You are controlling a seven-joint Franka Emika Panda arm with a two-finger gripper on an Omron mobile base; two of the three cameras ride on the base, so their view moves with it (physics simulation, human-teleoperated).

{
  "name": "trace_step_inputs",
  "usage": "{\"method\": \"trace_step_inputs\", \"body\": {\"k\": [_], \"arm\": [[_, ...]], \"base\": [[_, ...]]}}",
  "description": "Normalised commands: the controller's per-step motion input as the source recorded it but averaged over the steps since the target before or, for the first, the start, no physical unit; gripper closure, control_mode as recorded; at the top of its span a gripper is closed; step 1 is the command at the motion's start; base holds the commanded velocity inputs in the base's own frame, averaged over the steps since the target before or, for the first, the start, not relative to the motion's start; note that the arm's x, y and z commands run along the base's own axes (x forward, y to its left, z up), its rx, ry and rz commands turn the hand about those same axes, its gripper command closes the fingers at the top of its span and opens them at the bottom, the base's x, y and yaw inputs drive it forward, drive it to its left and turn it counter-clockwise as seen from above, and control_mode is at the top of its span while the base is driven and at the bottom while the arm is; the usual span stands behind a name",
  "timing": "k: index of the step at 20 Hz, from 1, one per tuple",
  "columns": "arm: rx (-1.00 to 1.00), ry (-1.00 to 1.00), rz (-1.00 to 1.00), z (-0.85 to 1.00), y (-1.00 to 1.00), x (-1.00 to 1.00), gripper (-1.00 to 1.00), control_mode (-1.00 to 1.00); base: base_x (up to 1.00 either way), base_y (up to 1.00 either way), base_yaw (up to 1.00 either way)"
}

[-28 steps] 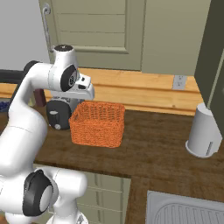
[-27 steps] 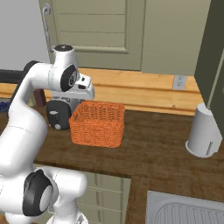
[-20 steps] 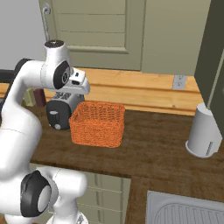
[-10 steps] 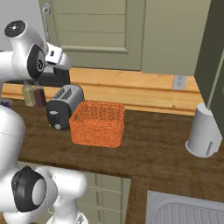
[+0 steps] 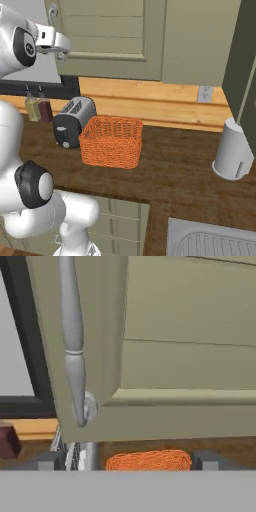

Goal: Open the cabinet, pick up the bread from the cabinet and place it in the basket. Then move the basket to the dining counter.

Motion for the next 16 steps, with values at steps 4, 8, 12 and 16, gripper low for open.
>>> {"method": "trace_step_inputs", "body": {"k": [4, 8, 12, 16], "arm": [[-0.31, 0.01, 0.06, 0.43, 0.38, 0.24, -1.0, -1.0], [-0.05, -0.01, 0.0, 0.01, 0.26, 0.35, -1.0, -1.0], [0.0, -0.06, 0.0, -0.02, 0.26, 0.47, -1.0, -1.0], [0.0, -0.12, 0.0, -0.15, 0.0, 0.36, -1.0, -1.0]], "base": [[0.0, 0.0, 0.0], [0.0, 0.0, 0.0], [0.0, 0.0, 0.0], [0.0, 0.0, 0.0]]}}
